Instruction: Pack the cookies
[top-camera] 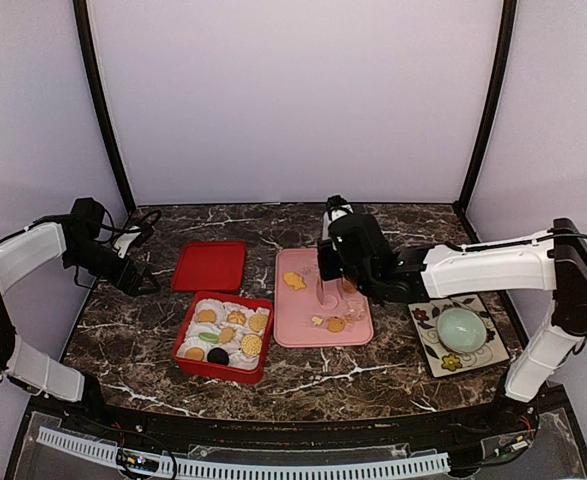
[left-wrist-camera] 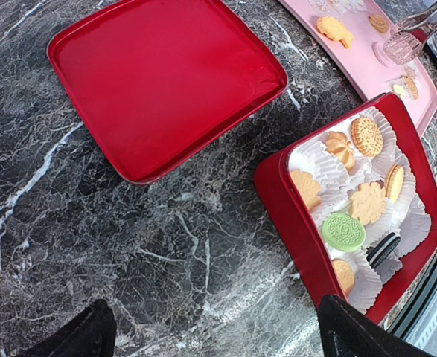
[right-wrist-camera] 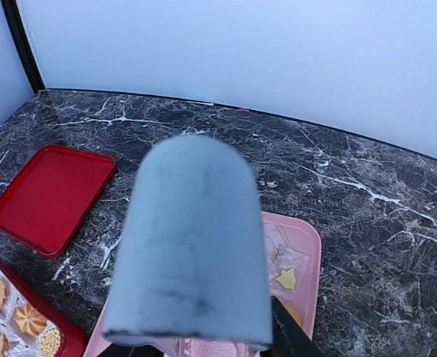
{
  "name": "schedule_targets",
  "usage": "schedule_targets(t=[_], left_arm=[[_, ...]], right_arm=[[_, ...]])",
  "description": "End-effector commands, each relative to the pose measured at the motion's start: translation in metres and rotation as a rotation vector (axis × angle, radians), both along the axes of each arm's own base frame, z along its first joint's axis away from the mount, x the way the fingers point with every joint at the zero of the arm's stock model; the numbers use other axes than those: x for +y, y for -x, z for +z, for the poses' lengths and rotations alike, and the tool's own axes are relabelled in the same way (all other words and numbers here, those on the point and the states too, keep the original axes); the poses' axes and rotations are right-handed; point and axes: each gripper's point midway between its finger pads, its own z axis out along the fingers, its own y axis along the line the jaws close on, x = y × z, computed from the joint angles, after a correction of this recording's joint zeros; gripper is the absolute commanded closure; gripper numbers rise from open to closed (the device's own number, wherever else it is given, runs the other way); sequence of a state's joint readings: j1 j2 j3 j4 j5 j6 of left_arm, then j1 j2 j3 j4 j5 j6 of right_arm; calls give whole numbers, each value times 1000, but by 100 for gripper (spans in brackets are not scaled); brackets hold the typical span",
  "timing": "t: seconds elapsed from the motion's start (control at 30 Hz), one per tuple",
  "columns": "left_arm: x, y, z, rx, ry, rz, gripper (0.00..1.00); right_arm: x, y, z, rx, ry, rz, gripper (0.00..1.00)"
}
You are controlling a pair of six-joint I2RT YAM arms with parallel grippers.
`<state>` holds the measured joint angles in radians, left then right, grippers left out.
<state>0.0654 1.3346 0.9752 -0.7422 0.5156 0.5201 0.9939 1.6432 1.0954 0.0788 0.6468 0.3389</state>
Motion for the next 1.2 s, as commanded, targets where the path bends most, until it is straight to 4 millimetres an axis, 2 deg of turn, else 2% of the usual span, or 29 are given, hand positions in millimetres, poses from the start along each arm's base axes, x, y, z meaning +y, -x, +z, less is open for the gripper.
schedule_targets(t=[0.0, 0.3, 0.53, 0.67, 0.8, 0.97, 1.07, 1.17], left_arm=[[1, 1, 6, -10, 2, 1, 3], [1, 1, 6, -11, 1, 1, 3], [2, 3, 5, -13, -8, 0, 3], [2, 3, 4, -11, -7, 0, 3], [2, 2, 5, -14, -4, 2, 3], [2, 1, 4, -12, -5, 2, 3], [2, 1, 4, -13, -6, 3, 3], [3, 1, 4, -14, -7, 3, 3]], right_arm=[[9, -8, 12, -29, -74, 0, 58], [14, -11, -9, 10, -63, 5, 57], [6, -14, -25, 30, -34, -17, 57], [5, -14, -23, 32, -38, -13, 61], [5, -12, -10, 15, -58, -6, 71], [18, 0, 25, -44, -61, 34, 73], [39, 18, 53, -86, -56, 84, 74], [62, 45, 74, -111, -63, 149, 74]])
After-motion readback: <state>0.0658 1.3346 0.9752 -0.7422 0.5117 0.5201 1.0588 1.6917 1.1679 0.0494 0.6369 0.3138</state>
